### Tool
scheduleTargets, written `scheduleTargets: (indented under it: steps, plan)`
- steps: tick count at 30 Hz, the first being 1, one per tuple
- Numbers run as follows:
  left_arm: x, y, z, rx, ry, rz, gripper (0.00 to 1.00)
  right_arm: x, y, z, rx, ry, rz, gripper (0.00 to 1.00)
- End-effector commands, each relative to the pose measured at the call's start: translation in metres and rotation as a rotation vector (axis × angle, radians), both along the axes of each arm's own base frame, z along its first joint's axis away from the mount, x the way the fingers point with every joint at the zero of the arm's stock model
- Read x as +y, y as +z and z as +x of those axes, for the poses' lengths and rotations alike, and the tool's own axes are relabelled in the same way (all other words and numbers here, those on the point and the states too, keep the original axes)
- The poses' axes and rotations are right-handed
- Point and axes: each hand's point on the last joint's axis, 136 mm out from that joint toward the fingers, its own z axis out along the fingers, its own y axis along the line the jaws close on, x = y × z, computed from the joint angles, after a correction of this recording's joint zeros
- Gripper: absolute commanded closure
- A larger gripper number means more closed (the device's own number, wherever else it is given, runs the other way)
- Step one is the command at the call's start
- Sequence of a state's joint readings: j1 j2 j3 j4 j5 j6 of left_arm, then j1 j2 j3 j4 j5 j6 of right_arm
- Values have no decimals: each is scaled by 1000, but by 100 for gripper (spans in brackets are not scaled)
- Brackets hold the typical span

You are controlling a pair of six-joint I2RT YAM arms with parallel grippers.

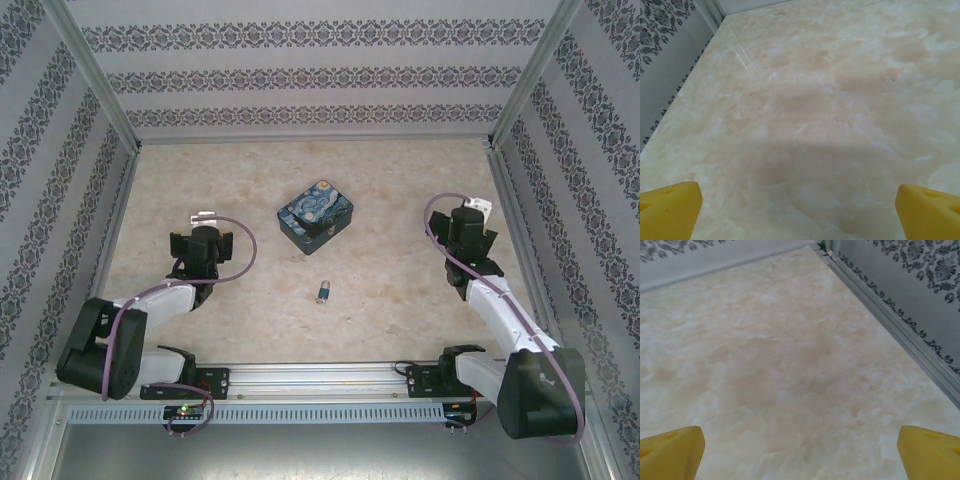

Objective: Unlock the padlock with the key

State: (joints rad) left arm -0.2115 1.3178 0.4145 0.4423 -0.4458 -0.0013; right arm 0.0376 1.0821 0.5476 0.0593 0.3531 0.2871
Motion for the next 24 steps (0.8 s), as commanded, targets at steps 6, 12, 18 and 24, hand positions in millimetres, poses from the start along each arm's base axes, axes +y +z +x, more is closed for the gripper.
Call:
scheduleTargets:
  steps: [6,12,18,24]
  plan:
    - [17,14,25,-199,-18,-122,0,2,-6,34,-183,109,-88,2]
    - [8,-6,37,-172,-105,-163,0,35,-37,56,-188,294,-105,2]
    - [6,-15,44,-123,-148,-211,0,44,-44,58,-182,357,-92,2]
    - [6,-15,45,-124,-147,-215,1,44,-44,58,-184,354,-95,2]
